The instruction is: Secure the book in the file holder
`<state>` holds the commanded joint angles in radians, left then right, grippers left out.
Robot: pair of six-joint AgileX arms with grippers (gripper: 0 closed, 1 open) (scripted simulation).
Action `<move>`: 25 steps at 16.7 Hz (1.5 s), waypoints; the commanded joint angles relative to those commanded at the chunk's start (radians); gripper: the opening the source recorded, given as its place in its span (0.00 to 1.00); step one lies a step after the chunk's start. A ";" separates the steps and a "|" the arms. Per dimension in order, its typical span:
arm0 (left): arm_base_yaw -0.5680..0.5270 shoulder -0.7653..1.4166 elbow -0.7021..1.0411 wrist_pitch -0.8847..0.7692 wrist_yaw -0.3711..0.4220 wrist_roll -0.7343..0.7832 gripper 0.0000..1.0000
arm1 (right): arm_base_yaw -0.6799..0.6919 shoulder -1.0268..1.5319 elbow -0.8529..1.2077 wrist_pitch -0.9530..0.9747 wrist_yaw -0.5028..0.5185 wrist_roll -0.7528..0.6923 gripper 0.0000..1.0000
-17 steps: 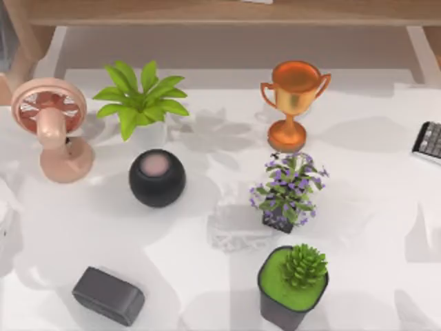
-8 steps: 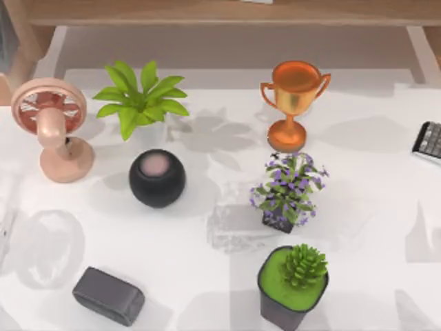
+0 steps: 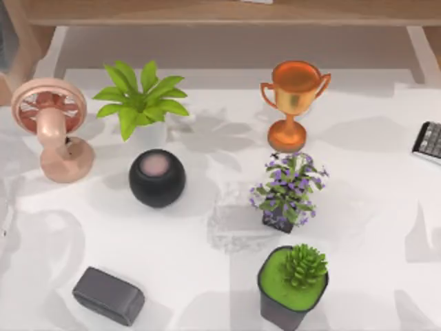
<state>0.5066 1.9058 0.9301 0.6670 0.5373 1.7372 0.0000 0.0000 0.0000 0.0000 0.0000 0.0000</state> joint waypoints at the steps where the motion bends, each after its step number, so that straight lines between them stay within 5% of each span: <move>1: 0.000 0.000 0.000 0.000 0.000 0.000 0.00 | 0.000 0.000 0.000 0.000 0.000 0.000 1.00; 15: -0.040 0.091 0.111 -0.013 -0.037 -0.014 0.00 | 0.000 0.000 0.000 0.000 0.000 0.000 1.00; 25: -0.040 0.091 0.111 -0.013 -0.037 -0.014 0.75 | 0.000 0.000 0.000 0.000 0.000 0.000 1.00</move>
<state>0.4666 1.9963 1.0410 0.6539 0.5006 1.7234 0.0000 0.0000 0.0000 0.0000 0.0000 0.0000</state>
